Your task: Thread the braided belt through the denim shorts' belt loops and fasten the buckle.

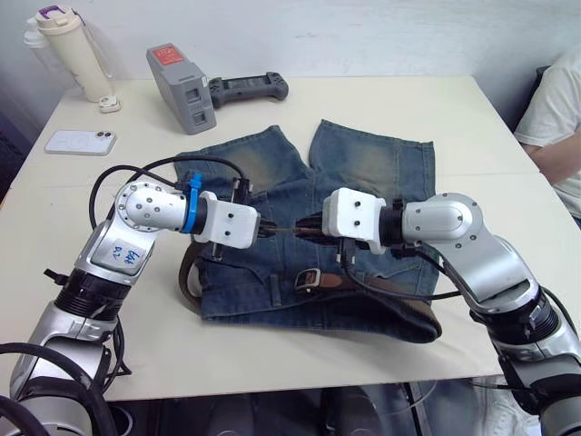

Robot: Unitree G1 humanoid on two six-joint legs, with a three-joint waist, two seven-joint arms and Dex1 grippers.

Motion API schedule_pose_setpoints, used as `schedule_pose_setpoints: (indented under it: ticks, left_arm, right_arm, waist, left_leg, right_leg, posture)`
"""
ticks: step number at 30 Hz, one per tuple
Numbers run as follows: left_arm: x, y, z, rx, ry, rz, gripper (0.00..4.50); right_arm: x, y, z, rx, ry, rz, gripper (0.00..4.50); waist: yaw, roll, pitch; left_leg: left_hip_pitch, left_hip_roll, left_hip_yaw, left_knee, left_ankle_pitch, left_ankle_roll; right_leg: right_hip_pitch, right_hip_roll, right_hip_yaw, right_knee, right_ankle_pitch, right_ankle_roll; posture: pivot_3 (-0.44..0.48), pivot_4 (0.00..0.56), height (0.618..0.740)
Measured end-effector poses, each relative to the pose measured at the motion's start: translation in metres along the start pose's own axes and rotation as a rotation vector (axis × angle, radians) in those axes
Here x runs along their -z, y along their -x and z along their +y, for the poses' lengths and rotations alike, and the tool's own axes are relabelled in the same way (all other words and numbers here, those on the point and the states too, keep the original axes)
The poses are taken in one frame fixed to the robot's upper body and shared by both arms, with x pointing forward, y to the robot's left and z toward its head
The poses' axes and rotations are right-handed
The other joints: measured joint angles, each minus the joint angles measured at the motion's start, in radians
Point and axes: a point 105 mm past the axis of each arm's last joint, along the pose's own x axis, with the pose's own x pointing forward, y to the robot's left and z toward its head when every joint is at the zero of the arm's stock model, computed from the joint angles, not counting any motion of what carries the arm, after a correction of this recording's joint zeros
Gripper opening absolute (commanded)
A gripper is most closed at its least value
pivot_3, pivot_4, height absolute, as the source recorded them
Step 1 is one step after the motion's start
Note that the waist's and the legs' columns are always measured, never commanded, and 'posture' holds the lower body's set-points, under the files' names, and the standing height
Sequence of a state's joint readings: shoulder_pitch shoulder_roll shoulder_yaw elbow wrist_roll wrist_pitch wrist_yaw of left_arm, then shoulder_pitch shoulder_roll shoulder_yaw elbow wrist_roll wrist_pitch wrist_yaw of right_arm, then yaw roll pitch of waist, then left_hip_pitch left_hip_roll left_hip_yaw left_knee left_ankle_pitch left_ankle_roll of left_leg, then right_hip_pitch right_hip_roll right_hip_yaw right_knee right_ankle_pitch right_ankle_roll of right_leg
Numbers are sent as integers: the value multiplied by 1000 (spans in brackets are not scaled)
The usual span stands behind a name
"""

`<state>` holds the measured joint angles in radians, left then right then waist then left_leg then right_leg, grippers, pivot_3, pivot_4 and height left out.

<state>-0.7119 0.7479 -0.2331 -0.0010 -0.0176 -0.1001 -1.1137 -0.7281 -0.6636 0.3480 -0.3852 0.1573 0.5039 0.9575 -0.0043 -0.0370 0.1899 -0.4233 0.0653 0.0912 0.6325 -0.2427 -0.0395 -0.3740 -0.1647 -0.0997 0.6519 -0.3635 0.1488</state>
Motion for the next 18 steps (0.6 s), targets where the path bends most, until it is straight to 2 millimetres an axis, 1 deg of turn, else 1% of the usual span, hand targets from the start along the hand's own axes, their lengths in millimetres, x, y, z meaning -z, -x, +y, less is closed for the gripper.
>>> schedule_pose_setpoints:
  ticks: [1,3,4,5,6,7,9,11,12,14,15,18]
  left_arm:
    - [0,1,-1,-3,21,-6,0]
    - [0,2,-2,-13,64,-15,917]
    - [0,3,-1,-21,88,-21,1161]
    - [0,5,0,-29,113,-27,1726]
    - [0,7,0,-41,161,-37,2189]
    - [0,12,2,-73,276,-68,2619]
    - [8,28,8,-158,555,-115,3545]
    - [17,53,15,-252,888,-180,4487]
    - [18,57,15,-264,928,-184,4487]
    - [16,71,7,-231,1162,-250,4487]
    - [12,82,0,-201,1299,-291,4487]
    - [3,95,-5,-191,1411,-340,4487]
  right_arm:
    - [0,0,0,0,0,-1,89]
    - [0,0,0,-1,0,-2,0]
    - [0,0,0,0,0,-2,0]
    - [0,0,0,0,0,-1,0]
    - [0,0,0,1,1,-2,0]
    - [0,0,0,2,2,-1,0]
    - [3,0,-2,11,4,10,0]
    - [7,0,-5,28,9,27,0]
    - [8,0,-6,31,9,30,0]
    - [8,-1,-7,41,24,29,0]
    - [8,-2,-8,49,33,30,0]
    - [13,-2,-10,66,36,50,0]
  waist:
    - [0,0,0]
    - [1,0,0]
    - [1,0,0]
    - [1,0,0]
    - [0,0,0]
    - [-3,0,0]
    - [-6,0,0]
    - [-12,0,0]
    - [-12,0,0]
    - [-15,0,0]
    - [-20,0,0]
    - [-23,0,0]
  left_leg:
    - [0,0,0,0,0,0]
    - [0,0,0,0,0,0]
    - [0,0,0,0,0,0]
    - [0,0,0,1,0,0]
    - [0,0,0,1,0,0]
    - [0,0,0,0,0,0]
    - [0,1,0,0,0,0]
    - [0,1,-1,0,0,0]
    - [0,1,-1,0,0,0]
    - [0,1,-1,0,0,0]
    - [0,1,-1,0,0,0]
    - [1,1,-1,0,0,0]
  right_leg:
    - [0,0,0,0,0,0]
    - [0,0,0,0,0,0]
    - [0,0,0,0,0,0]
    - [0,0,0,1,0,0]
    - [0,0,0,0,0,0]
    - [0,0,0,1,0,0]
    - [-1,0,0,2,0,0]
    - [-1,0,0,2,0,0]
    - [-1,0,0,2,0,0]
    - [-1,0,0,2,0,0]
    - [-1,0,0,2,0,0]
    - [0,0,0,2,0,0]
  posture:
    - [0,150,740]
    - [0,150,740]
    - [0,150,740]
    - [0,150,740]
    - [0,150,740]
    - [0,150,740]
    - [0,150,740]
    - [0,150,740]
    - [0,150,740]
    - [0,150,740]
    - [0,150,740]
    - [0,150,740]
